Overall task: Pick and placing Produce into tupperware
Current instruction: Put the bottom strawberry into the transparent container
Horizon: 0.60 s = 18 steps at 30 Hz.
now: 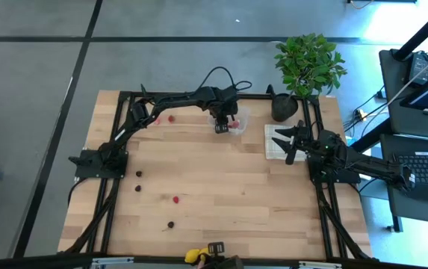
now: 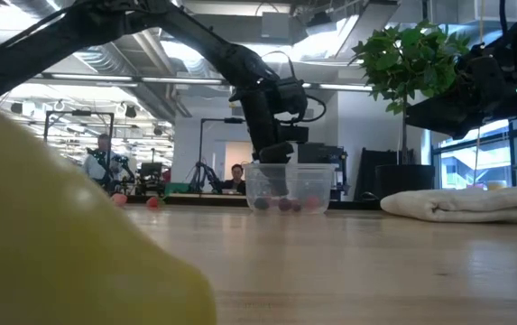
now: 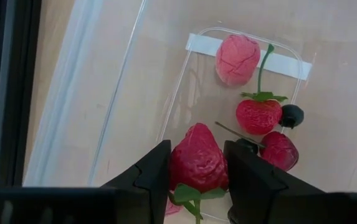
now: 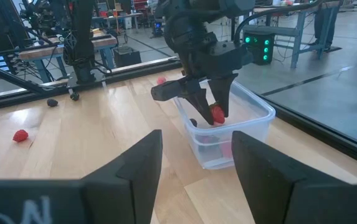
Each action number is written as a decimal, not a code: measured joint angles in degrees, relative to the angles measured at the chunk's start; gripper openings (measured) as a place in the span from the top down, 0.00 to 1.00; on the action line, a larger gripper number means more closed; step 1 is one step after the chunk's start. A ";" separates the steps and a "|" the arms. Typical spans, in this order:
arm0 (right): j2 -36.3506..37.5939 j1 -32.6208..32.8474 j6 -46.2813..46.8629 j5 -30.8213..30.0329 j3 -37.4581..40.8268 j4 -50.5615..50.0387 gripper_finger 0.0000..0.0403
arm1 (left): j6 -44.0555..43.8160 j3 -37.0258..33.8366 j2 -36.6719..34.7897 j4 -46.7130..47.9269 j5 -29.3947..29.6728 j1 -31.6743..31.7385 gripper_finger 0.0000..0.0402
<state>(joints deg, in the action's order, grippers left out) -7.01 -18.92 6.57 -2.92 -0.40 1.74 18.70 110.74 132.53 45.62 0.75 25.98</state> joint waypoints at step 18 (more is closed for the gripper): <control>0.00 0.02 0.00 0.00 0.00 0.00 0.52 | 0.00 0.00 -0.02 0.00 -0.02 0.00 0.68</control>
<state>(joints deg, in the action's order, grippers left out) -7.01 -18.90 6.57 -2.92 -0.40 1.74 18.70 110.74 132.51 45.63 0.74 25.98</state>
